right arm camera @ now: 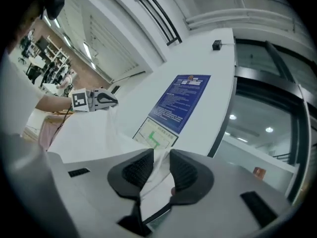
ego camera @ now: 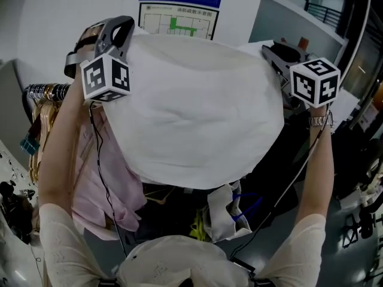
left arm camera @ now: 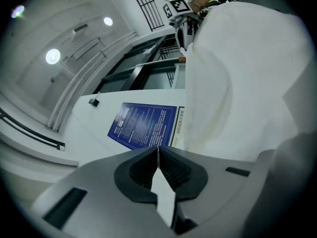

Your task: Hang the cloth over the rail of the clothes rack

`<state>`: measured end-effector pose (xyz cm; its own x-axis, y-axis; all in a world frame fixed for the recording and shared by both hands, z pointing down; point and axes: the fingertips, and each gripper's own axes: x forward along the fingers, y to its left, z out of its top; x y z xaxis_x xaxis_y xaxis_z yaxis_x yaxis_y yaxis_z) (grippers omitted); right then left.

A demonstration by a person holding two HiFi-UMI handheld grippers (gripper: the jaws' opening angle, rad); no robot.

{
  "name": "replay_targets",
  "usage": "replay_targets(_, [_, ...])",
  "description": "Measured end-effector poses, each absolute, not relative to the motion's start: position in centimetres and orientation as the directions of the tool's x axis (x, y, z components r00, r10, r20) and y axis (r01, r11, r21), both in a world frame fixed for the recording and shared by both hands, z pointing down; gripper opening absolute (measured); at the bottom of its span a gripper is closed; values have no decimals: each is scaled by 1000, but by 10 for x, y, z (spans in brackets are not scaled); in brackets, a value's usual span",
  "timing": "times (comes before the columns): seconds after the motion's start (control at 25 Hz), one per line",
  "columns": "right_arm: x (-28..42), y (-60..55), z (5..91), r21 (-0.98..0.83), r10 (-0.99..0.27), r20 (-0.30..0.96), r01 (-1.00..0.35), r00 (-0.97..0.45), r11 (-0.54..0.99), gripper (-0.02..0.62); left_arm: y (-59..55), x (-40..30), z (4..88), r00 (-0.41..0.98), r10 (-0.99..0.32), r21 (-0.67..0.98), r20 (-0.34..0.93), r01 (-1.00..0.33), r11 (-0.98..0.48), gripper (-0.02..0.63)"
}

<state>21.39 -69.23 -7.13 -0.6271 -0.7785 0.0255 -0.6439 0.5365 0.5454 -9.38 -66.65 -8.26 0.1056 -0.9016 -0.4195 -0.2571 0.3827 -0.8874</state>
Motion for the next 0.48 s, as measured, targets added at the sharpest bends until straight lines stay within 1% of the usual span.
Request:
replay_targets(0.16, [225, -702, -47, 499, -723, 135, -584, -677, 640, 106, -679, -97, -71, 84, -940, -921, -331, -245, 303, 18])
replay_targets(0.24, [231, -703, -38, 478, -694, 161, -560, -702, 677, 106, -685, -96, -64, 74, -956, -939, -283, -223, 260, 18])
replay_targets(0.36, [240, -702, -35, 428, -656, 147, -551, -740, 717, 106, -687, -93, -62, 72, -962, -945, -263, -217, 243, 18])
replay_targets(0.48, [254, -698, -43, 356, -611, 81, -550, -788, 756, 106, -688, -93, -59, 55, -968, -955, -244, -189, 230, 18])
